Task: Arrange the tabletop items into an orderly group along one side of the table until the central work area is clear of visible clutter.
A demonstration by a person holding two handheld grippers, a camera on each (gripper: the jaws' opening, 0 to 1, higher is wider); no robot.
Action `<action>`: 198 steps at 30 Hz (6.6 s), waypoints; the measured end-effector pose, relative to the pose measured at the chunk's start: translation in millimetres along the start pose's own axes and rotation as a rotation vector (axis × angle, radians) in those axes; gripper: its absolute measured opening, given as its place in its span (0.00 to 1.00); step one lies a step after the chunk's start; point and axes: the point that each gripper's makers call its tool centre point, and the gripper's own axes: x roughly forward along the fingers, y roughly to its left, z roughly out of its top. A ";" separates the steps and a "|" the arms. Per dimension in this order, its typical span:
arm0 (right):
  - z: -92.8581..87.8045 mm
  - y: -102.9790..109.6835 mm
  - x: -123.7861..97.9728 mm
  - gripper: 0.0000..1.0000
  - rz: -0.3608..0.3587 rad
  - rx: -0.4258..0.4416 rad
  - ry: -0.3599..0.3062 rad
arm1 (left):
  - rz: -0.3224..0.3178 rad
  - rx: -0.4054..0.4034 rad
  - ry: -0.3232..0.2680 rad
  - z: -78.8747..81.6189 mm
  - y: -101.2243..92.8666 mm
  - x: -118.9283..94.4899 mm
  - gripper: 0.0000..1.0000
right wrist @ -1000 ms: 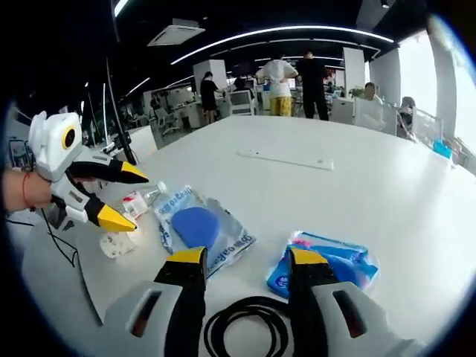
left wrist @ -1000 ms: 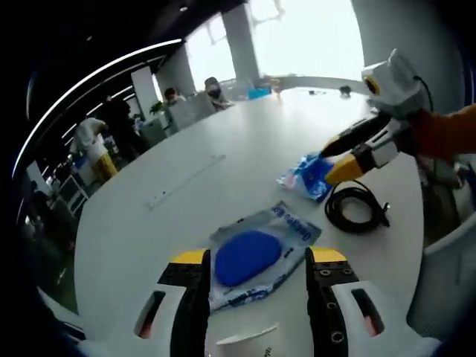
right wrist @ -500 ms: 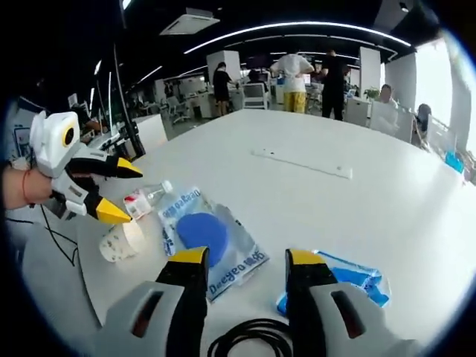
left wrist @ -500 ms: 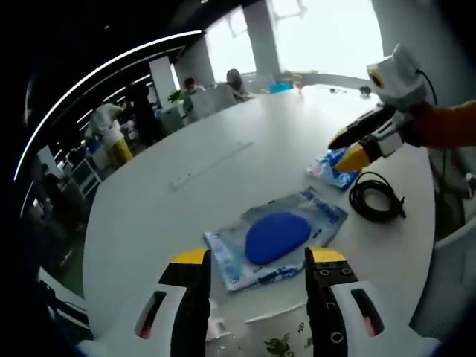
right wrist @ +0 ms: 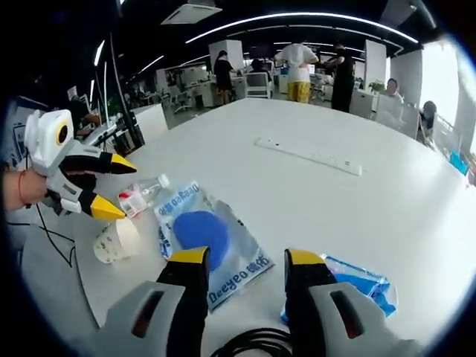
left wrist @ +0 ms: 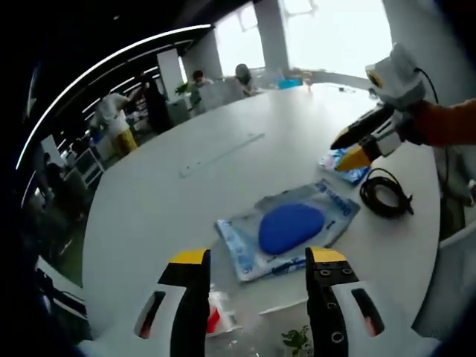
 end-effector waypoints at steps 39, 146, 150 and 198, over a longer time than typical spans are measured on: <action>-21.1 -10.4 28.7 0.31 -0.065 0.097 0.121 | -0.022 -0.012 0.078 -17.6 20.7 22.1 0.45; -54.2 -26.0 45.5 0.01 -0.145 0.275 0.249 | -0.106 -0.065 0.362 -59.2 19.1 69.0 0.00; -54.0 -25.9 45.4 0.01 -0.144 0.272 0.249 | -0.106 -0.075 0.364 -59.6 19.1 68.2 0.00; -23.9 -38.5 25.8 0.00 -0.134 0.254 0.166 | -0.121 -0.161 0.311 -36.0 7.7 55.5 0.00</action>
